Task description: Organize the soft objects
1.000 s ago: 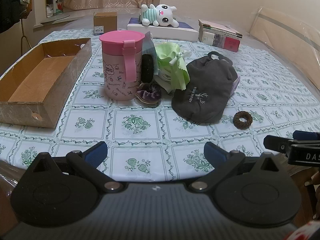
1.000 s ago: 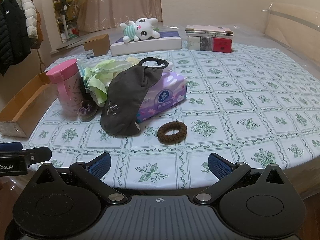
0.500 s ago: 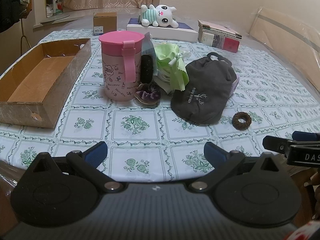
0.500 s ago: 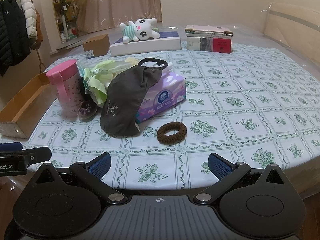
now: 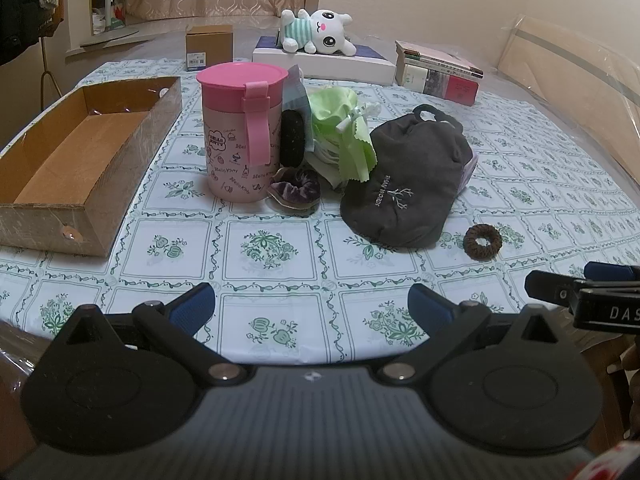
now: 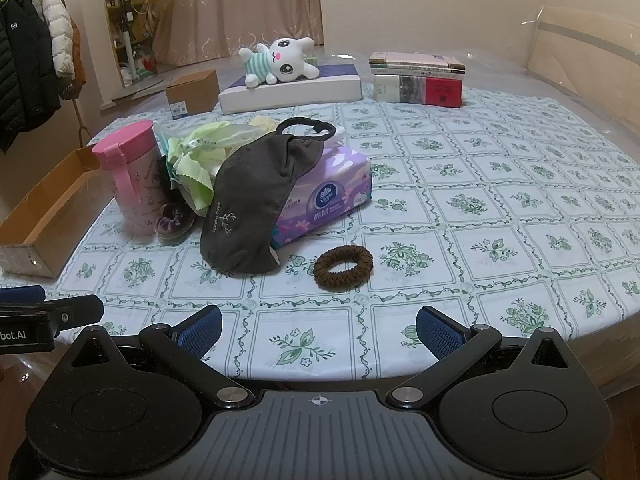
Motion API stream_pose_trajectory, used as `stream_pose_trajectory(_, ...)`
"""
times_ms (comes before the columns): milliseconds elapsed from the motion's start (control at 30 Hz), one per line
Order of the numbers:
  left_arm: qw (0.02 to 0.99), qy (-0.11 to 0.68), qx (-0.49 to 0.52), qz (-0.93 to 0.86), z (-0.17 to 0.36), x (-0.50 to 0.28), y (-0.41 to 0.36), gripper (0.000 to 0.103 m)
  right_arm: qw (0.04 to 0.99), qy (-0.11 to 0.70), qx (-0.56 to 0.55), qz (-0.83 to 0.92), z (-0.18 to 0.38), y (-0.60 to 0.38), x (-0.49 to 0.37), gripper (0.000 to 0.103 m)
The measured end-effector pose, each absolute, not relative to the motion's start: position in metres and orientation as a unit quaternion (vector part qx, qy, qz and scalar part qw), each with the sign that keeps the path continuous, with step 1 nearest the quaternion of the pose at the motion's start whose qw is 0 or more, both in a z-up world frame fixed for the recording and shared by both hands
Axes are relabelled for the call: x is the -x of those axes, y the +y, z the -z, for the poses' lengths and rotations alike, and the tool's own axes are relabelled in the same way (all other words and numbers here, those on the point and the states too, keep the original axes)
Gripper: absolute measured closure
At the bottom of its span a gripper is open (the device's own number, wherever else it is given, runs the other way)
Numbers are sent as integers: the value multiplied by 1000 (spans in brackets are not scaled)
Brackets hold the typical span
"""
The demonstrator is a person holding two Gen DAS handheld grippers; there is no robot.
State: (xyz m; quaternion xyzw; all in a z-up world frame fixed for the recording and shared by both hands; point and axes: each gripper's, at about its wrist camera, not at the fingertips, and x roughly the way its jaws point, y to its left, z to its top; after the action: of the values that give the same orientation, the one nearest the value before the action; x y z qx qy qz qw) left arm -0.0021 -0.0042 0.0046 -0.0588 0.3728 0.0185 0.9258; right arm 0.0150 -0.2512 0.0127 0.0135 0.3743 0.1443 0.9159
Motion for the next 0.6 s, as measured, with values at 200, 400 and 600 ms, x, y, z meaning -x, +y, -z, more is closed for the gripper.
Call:
stream_pose_trajectory(200,926,373,60,-18,-4,2,-5,1,916,375,-15,-143,-11,-251,-15,1)
stream_pose_trajectory(400,925,375,63,-16,1,0,-4,1,914,379,-16,-142,-7,-253,-19,1)
stream_pose_trajectory(600,924,376,62,-11,5,-10,-4,1,915,377,-9,-142,-1,-255,-26,1)
